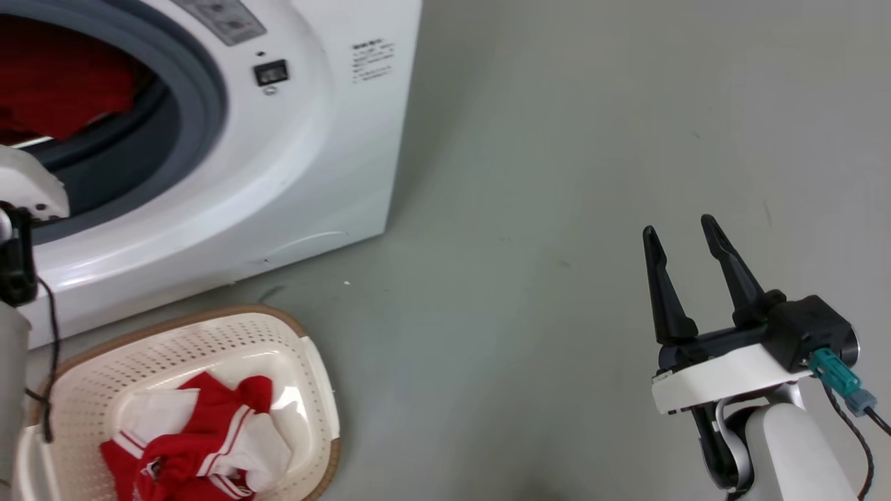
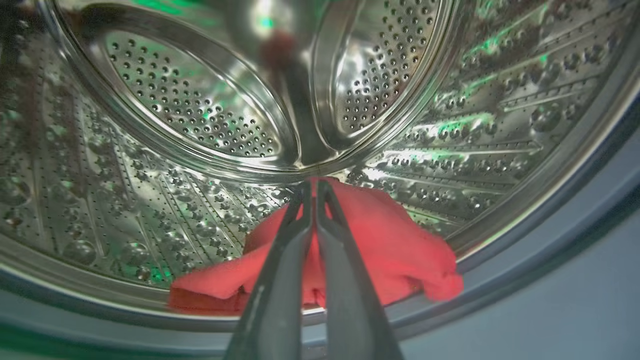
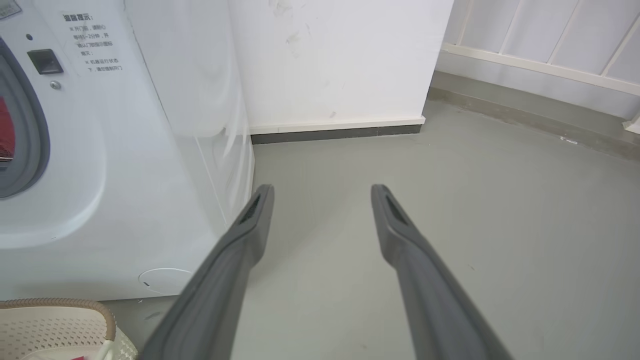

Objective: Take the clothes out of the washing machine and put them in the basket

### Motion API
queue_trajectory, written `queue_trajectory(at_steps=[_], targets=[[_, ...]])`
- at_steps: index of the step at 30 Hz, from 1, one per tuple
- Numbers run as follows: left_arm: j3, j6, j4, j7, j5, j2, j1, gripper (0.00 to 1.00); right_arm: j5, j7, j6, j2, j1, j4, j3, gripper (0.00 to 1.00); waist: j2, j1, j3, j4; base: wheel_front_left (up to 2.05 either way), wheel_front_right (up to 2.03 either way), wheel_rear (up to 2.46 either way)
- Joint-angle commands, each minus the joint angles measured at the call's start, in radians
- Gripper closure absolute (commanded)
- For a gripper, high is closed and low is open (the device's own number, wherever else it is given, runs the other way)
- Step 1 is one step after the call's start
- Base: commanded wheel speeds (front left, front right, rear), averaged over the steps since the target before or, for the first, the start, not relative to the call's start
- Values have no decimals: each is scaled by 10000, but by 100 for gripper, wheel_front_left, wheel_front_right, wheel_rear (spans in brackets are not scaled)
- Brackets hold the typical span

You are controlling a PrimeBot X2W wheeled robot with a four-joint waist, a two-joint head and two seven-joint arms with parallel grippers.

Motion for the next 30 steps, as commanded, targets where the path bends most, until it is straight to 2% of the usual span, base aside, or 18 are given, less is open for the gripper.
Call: queue_trajectory(at_steps=[1,12,24,30], targets=[[16,-22,-226,-104,-39,-133,227,100,-123,-3,-7,-6,127,1,-59,0,0,0,-469,467,0,0,0],[93,430,-2748,-219,-212,-737,1829,100,-545,488,-7,-5,527,-367,-415,0,0,0,-1374,1418,0,0,0],[14,1778,-7502,748,-37,-781,4267,100,-912,1065,-7,-6,976,-1088,-631,0,0,0,-1697,2438,0,0,0],[-16,2373,-9004,1014,-81,-930,5977,100,-1029,1266,-7,-5,1068,-1344,-622,0,0,0,-1689,2813,0,0,0]])
